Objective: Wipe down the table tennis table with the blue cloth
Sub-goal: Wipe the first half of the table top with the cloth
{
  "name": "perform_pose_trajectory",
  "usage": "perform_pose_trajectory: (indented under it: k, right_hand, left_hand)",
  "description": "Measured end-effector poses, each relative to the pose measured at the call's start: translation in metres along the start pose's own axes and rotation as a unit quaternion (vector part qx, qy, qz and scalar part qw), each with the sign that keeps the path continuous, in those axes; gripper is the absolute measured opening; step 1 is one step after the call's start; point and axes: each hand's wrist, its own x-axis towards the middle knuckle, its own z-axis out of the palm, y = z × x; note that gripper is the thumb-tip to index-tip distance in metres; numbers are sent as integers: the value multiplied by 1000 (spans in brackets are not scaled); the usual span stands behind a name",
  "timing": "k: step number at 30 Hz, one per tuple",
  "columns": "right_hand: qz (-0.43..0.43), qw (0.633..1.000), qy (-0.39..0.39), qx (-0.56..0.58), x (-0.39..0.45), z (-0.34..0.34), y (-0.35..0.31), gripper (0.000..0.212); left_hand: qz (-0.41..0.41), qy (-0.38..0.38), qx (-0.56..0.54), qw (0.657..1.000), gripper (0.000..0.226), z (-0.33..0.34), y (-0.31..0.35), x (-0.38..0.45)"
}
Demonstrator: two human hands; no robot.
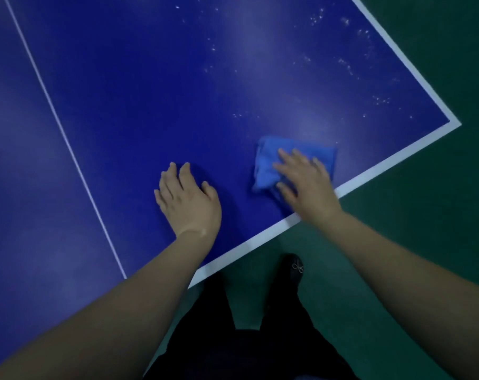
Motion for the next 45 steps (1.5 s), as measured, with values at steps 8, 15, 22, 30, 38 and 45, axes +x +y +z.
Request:
perform_pose_trajectory:
  k: [8, 15, 22, 30, 38, 45]
  right_hand:
    - [86, 996, 28, 20, 10, -12, 40, 41]
    - [33, 999, -5, -3, 55, -35, 111, 41]
    - [-43, 999, -13, 27, 33, -20, 60, 39]
    - [-20, 999, -23, 29, 143, -23, 62, 40]
    - [-123, 990, -39, 49, 105, 3, -2, 38]
    - [55, 996, 30, 60, 199, -8, 32, 38]
  left_hand:
    - [-69, 64, 62, 994, 55, 31, 17, -4]
    - [-82, 76, 70, 991, 56, 30, 19, -3]
    - [-96, 79, 67, 990, 53, 28, 21, -4]
    - [-104, 72, 81, 989, 56, 29, 20, -2]
    - [-110, 65, 81, 988, 60, 28, 23, -1]
    - [-110, 54, 90, 988, 59, 29, 21, -1]
